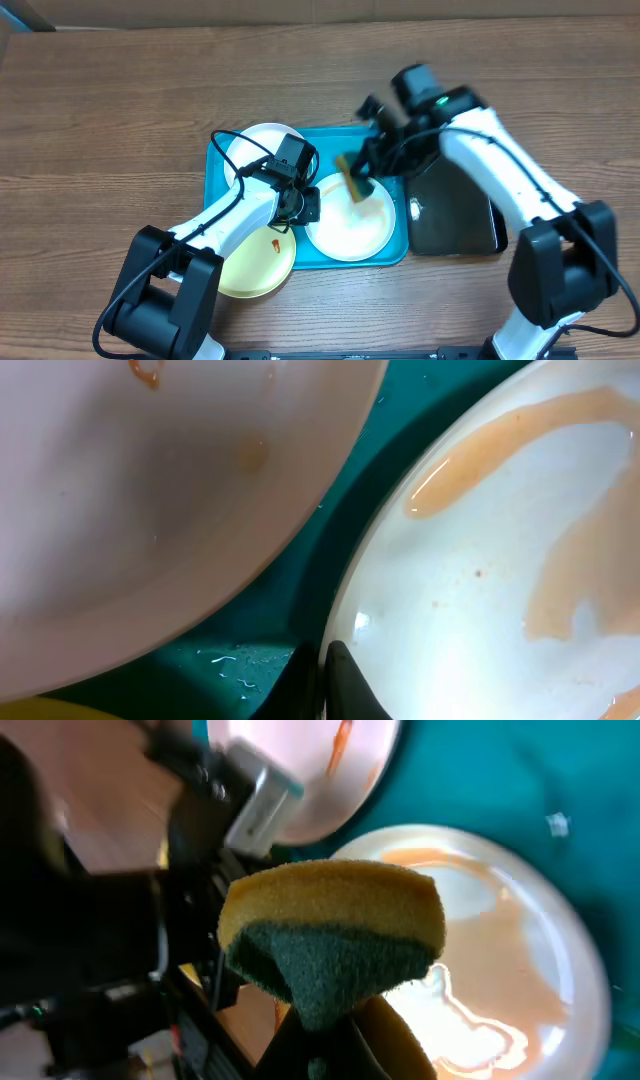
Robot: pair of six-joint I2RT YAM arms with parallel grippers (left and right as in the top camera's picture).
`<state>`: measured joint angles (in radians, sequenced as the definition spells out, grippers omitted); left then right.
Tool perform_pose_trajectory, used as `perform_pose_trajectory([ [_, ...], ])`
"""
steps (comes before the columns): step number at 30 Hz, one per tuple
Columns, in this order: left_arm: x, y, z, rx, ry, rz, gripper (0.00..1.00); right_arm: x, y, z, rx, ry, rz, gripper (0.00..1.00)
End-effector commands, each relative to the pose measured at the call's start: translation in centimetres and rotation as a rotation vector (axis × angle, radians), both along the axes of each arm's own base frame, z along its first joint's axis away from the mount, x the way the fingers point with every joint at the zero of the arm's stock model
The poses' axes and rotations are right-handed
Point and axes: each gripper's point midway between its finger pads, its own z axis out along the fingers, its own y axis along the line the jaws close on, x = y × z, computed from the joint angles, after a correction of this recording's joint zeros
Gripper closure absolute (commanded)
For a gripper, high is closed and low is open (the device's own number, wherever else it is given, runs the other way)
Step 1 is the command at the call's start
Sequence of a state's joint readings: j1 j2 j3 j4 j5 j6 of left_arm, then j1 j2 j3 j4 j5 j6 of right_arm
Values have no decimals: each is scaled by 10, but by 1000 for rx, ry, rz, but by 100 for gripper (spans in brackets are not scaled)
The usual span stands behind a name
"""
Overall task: Clean dirty plates on tray and stack at the side
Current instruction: 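Drop the sponge into the black tray and raise the right arm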
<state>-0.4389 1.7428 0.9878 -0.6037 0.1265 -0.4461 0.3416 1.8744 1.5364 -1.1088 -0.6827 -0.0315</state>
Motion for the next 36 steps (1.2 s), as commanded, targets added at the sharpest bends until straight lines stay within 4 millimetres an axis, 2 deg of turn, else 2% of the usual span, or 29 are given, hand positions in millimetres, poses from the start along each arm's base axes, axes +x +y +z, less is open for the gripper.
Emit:
perform_pose_trajectory([
  [1,-4,0,-5,11,13,-11,92,13,-38,10,-9,31,-104,96],
  [7,-4,0,-5,9,10,-10,81,5,-131,-31,-320,141,-275,96],
  [11,-4,0,-5,9,11,-10,76,-6,-175,-62,-508,199,-382,96],
  [13,-4,0,-5,9,10,-10,75,-11,-185,-76,-559,213,-414,96],
  [19,-3,-1,-5,7,6,-11,76,-16,-189,-116,-578,209,-499,96],
  [20,-2,-1,-5,7,6,-11,79,-19,-192,-121,-595,213,-515,87],
  [21,-3,-1,-5,7,6,-11,81,-20,-193,-122,-602,214,-515,83],
  [22,-3,-1,-5,7,6,-11,83,-22,-193,-123,-607,218,-512,73],
  [24,-3,-1,-5,7,7,-10,82,-22,-194,-120,-607,224,-511,63],
  [26,-3,-1,-5,6,8,-11,76,-16,-193,-109,-583,229,-518,63],
  [30,-6,0,-5,12,19,-11,69,11,-194,-64,-523,199,-555,60],
  [33,-8,2,-6,18,31,-10,71,30,-219,-28,-563,142,-619,48],
  [36,-10,2,-6,21,35,-11,73,44,-246,0,-560,104,-706,43],
])
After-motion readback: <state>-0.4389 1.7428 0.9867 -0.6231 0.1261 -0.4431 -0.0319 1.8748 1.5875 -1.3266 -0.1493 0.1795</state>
